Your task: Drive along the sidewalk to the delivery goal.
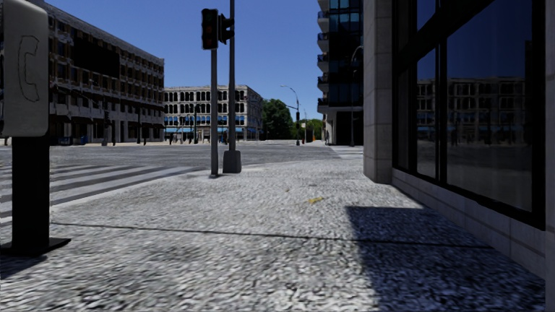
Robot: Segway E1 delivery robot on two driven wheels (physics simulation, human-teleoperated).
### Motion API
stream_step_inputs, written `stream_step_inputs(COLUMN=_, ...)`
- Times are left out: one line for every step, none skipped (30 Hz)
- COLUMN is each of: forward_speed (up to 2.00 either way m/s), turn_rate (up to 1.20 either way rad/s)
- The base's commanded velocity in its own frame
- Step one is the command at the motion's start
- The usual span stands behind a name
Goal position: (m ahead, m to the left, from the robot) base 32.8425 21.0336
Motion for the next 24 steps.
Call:
stream_step_inputs(forward_speed=2.00, turn_rate=0.41)
stream_step_inputs(forward_speed=2.00, turn_rate=0.41)
stream_step_inputs(forward_speed=2.00, turn_rate=0.45)
stream_step_inputs(forward_speed=2.00, turn_rate=0.48)
stream_step_inputs(forward_speed=2.00, turn_rate=0.49)
stream_step_inputs(forward_speed=2.00, turn_rate=0.49)
stream_step_inputs(forward_speed=2.00, turn_rate=0.50)
stream_step_inputs(forward_speed=2.00, turn_rate=0.50)
stream_step_inputs(forward_speed=2.00, turn_rate=0.50)
stream_step_inputs(forward_speed=2.00, turn_rate=0.50)
stream_step_inputs(forward_speed=2.00, turn_rate=0.50)
stream_step_inputs(forward_speed=2.00, turn_rate=0.50)
stream_step_inputs(forward_speed=2.00, turn_rate=0.50)
stream_step_inputs(forward_speed=2.00, turn_rate=0.50)
stream_step_inputs(forward_speed=2.00, turn_rate=0.50)
stream_step_inputs(forward_speed=2.00, turn_rate=0.50)
stream_step_inputs(forward_speed=2.00, turn_rate=0.50)
stream_step_inputs(forward_speed=2.00, turn_rate=0.50)
stream_step_inputs(forward_speed=2.00, turn_rate=0.50)
stream_step_inputs(forward_speed=2.00, turn_rate=0.50)
stream_step_inputs(forward_speed=2.00, turn_rate=0.50)
stream_step_inputs(forward_speed=2.00, turn_rate=0.50)
stream_step_inputs(forward_speed=2.00, turn_rate=0.50)
stream_step_inputs(forward_speed=2.00, turn_rate=0.50)
